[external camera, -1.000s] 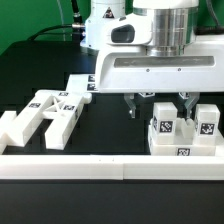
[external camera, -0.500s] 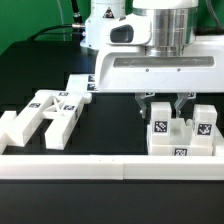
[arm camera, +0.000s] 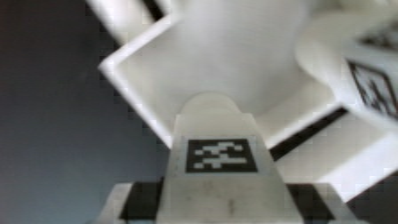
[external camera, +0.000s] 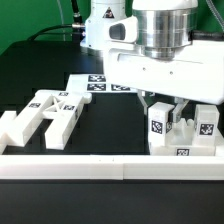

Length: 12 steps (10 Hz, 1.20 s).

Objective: Assemble chair

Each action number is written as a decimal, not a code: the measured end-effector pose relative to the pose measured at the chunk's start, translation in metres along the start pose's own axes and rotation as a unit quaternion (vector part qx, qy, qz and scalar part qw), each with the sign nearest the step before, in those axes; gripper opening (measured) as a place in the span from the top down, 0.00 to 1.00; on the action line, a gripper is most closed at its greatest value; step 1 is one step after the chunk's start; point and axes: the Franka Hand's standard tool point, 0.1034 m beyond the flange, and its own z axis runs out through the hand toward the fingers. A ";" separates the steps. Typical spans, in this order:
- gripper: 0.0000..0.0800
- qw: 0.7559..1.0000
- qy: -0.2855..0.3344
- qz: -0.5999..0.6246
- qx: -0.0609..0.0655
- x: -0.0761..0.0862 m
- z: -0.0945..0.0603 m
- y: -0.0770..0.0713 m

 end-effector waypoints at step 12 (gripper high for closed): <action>0.23 0.995 -0.002 0.101 0.000 0.001 0.000 0.001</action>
Offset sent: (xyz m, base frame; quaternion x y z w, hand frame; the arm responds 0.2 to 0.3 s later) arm -0.0012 0.0034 -0.0061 -0.0081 0.0134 0.2274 0.9737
